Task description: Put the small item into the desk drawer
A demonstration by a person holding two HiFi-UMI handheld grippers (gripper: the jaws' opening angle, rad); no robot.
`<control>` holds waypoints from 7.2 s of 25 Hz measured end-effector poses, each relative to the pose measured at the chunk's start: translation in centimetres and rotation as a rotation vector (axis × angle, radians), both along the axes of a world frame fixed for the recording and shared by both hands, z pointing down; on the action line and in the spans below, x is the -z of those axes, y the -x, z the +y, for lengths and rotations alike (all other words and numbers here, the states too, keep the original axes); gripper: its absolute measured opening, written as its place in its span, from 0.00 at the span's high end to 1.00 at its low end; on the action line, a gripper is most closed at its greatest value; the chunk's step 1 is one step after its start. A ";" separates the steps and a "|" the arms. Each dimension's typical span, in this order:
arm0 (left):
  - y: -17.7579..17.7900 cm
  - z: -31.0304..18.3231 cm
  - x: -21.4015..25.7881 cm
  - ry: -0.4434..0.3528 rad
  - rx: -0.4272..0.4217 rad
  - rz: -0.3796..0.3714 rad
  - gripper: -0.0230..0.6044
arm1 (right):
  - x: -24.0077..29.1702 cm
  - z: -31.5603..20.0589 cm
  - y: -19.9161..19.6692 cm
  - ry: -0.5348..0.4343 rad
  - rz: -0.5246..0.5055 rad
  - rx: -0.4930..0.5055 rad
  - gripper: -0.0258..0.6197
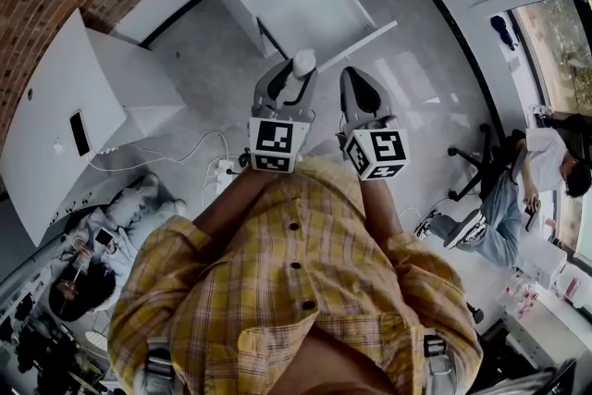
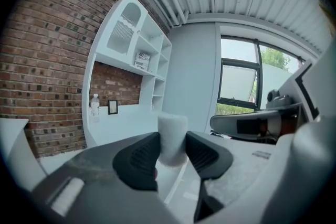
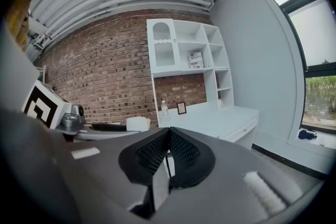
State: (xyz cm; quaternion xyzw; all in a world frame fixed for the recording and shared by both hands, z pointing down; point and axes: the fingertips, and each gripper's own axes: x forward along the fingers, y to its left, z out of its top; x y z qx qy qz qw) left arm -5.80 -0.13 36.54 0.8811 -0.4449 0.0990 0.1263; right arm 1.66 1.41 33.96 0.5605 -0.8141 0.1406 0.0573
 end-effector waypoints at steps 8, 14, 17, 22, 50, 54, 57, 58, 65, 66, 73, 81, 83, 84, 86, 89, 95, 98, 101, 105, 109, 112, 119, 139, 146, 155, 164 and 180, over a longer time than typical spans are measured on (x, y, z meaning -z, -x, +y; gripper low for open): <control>0.1 -2.4 -2.0 0.088 0.025 -0.005 0.70 | -0.7 -2.3 -1.4 0.017 0.013 0.011 0.97; -1.6 -5.5 -3.6 0.124 0.040 -0.020 0.70 | -2.6 -5.5 -3.1 0.068 -0.008 0.025 0.97; -2.9 -7.4 -4.7 0.149 0.037 -0.039 0.70 | -3.5 -7.4 -4.3 0.097 -0.014 0.034 0.97; -4.0 -10.5 -7.3 0.200 0.038 -0.070 0.70 | -5.6 -9.9 -5.5 0.144 -0.018 0.045 0.97; -7.1 -17.4 -25.8 0.525 0.066 -0.206 0.70 | -19.9 -16.6 -8.6 0.370 -0.042 0.073 0.97; -7.2 -17.9 -28.1 0.565 0.088 -0.214 0.70 | -21.3 -16.8 -8.5 0.391 -0.051 0.079 0.97; -7.3 -18.5 -30.1 0.600 0.103 -0.222 0.70 | -22.3 -17.0 -8.4 0.404 -0.052 0.087 0.97; -7.4 -18.6 -30.7 0.612 0.105 -0.224 0.70 | -22.6 -17.0 -8.4 0.407 -0.052 0.089 0.97; -8.1 -19.2 -34.3 0.684 0.117 -0.236 0.69 | -24.4 -17.2 -8.8 0.428 -0.059 0.094 0.97; -8.1 -19.4 -34.7 0.690 0.117 -0.238 0.69 | -24.6 -17.2 -8.8 0.431 -0.060 0.092 0.97; -8.4 -20.6 -37.5 0.732 0.112 -0.259 0.69 | -26.1 -17.4 -9.2 0.455 -0.067 0.096 0.97; -9.3 -21.2 -39.7 0.773 0.103 -0.272 0.69 | -26.9 -17.5 -9.5 0.473 -0.074 0.096 0.97; -9.4 -21.3 -40.4 0.787 0.114 -0.274 0.69 | -27.0 -17.5 -9.5 0.476 -0.078 0.097 0.97; -9.4 -21.3 -40.7 0.793 0.117 -0.278 0.69 | -27.1 -17.6 -9.5 0.477 -0.079 0.097 0.97; -9.5 -21.4 -41.3 0.803 0.118 -0.286 0.69 | -27.3 -17.5 -9.6 0.485 -0.077 0.094 0.97; -9.3 -21.6 -42.4 0.806 0.113 -0.313 0.69 | -27.8 -17.3 -9.5 0.502 -0.077 0.091 0.97; -9.3 -21.3 -44.3 0.832 0.108 -0.338 0.69 | -28.3 -16.9 -9.4 0.521 -0.076 0.096 0.97; -9.3 -21.2 -44.9 0.843 0.114 -0.340 0.69 | -28.4 -16.9 -9.6 0.511 -0.086 0.097 0.97; -9.2 -21.1 -45.4 0.850 0.114 -0.351 0.69 | -28.4 -16.8 -9.7 0.510 -0.090 0.103 0.97; -9.1 -20.8 -46.5 0.869 0.098 -0.376 0.69 | -28.6 -16.5 -9.8 0.516 -0.091 0.101 0.97; -8.7 -20.7 -47.1 0.876 0.101 -0.387 0.69 | -28.8 -16.4 -9.6 0.524 -0.098 0.107 0.97; -8.8 -20.8 -47.2 0.876 0.102 -0.387 0.69 | -28.6 -16.5 -9.6 0.526 -0.126 0.099 0.97; -9.2 -21.2 -47.5 0.886 0.110 -0.375 0.67 | -28.5 -16.4 -10.0 0.525 -0.132 0.082 0.97; -9.0 -20.6 -41.1 0.794 0.118 -0.333 0.61 | -24.7 -14.7 -9.5 0.440 -0.156 0.031 0.96; -7.9 -20.2 -36.4 0.727 0.133 -0.308 0.63 | -22.0 -13.9 -8.5 0.412 -0.157 0.030 0.96; -7.2 -18.7 -29.5 0.614 0.126 -0.270 0.67 | -18.5 -12.3 -7.8 0.358 -0.148 0.004 0.96; -5.8 -17.2 -22.5 0.482 0.135 -0.218 0.78 | -14.6 -11.3 -6.7 0.294 -0.126 0.004 0.96; -3.6 -13.6 -11.0 0.272 0.171 -0.153 0.96 | -6.6 -9.5 -4.6 0.166 -0.088 0.023 0.96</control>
